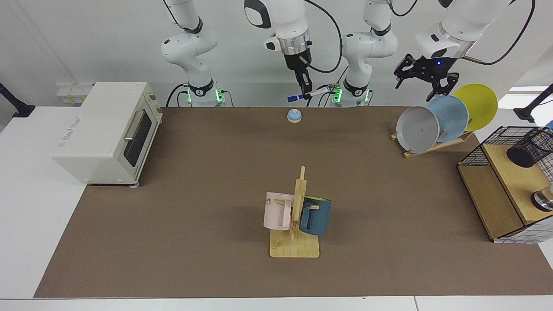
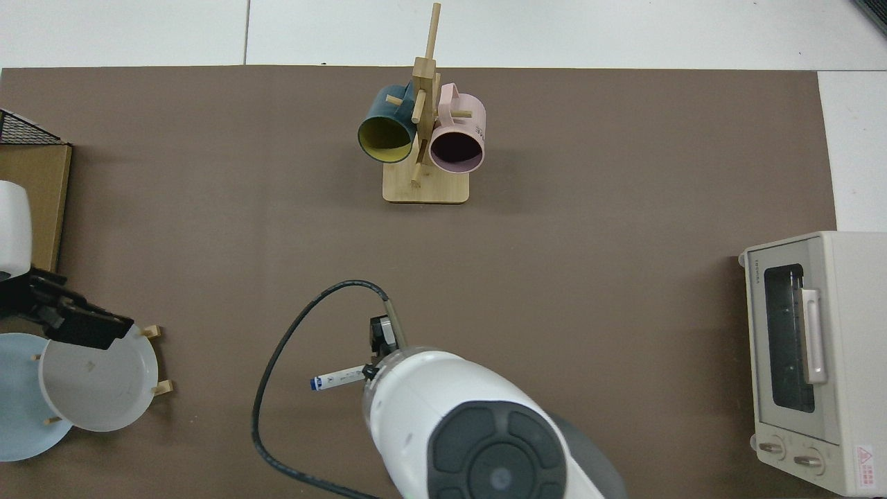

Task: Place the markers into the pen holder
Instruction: 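Lift the marker with the right gripper while the left gripper approaches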

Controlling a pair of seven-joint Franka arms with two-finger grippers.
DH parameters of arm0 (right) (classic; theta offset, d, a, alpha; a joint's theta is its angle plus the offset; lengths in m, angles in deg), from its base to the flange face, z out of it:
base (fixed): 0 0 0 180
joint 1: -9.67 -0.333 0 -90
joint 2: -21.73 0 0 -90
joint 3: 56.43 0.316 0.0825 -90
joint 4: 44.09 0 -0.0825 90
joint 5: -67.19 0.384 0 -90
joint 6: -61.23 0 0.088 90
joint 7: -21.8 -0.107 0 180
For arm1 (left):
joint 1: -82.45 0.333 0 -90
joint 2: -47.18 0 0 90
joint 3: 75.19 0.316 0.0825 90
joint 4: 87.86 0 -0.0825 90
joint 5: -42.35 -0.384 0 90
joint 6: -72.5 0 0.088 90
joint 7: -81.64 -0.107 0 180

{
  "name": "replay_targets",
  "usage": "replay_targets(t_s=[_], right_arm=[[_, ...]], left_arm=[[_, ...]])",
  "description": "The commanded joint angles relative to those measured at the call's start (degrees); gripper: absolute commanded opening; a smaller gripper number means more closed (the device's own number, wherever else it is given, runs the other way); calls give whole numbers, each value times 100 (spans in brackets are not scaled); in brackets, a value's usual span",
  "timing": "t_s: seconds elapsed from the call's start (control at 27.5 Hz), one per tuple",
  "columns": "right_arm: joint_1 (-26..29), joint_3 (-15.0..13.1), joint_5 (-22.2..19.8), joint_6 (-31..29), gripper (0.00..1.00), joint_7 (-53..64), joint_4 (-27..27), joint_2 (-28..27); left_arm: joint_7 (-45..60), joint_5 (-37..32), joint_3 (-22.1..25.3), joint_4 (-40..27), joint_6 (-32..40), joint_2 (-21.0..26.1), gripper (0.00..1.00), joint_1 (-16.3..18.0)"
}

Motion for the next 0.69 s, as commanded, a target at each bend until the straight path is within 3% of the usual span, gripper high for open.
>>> replay_targets(t_s=[0.0, 0.18, 0.33, 0.65], right_arm=[[-159, -39, -8, 8, 0, -463, -1123, -1017], [-159, -39, -17, -1, 0, -744, -1642, -1369], [-176, -30, -17, -9, 0, -762, -1748, -1457], [-159, -39, -26, -10, 0, -754, -1775, -1501]], left_arm=[[-280, 391, -5, -300, -327, -154, 100, -129], [-1298, 391, -111, -730, -941, -374, 99, -341], [-2406, 391, -146, -1065, -1065, -488, 97, -464], [-2540, 391, -278, -1364, -1443, -576, 96, -1035]])
